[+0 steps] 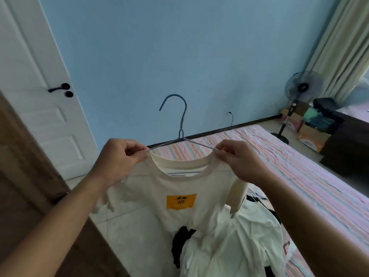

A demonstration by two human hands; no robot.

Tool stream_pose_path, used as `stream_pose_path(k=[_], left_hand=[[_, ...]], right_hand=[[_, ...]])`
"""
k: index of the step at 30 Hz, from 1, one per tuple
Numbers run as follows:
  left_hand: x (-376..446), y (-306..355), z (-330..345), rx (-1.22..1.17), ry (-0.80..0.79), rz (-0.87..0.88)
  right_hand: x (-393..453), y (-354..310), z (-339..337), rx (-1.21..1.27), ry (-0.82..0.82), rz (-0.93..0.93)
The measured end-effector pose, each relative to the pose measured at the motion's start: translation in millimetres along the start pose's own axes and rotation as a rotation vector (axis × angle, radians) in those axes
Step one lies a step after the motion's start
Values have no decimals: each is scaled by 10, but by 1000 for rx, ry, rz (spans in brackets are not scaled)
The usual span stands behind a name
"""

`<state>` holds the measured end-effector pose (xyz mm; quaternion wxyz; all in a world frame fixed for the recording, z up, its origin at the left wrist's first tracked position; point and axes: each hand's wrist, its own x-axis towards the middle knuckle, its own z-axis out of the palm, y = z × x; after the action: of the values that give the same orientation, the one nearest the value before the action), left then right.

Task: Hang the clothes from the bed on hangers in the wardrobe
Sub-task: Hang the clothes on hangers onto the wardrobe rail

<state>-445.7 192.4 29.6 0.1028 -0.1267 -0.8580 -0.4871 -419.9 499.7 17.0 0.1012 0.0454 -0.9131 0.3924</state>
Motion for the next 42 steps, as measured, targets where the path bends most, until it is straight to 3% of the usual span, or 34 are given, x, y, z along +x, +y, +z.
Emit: stream_pose_path(k=[9, 18, 30, 42], left_hand=[[-554, 372, -936, -40, 220, 6], [-1187, 484, -1511, 28, 580, -113], [-2208, 747, -1834, 186, 921, -297], [-3421, 1175, -2105, 379, 1199, -409]], right_hand=[[155, -871, 54, 66, -70, -307], [475, -1603, 484, 226, -381, -630], [574, -2502, 1304, 357, -752, -950], [-209, -3568, 1931, 413, -1001, -1282]])
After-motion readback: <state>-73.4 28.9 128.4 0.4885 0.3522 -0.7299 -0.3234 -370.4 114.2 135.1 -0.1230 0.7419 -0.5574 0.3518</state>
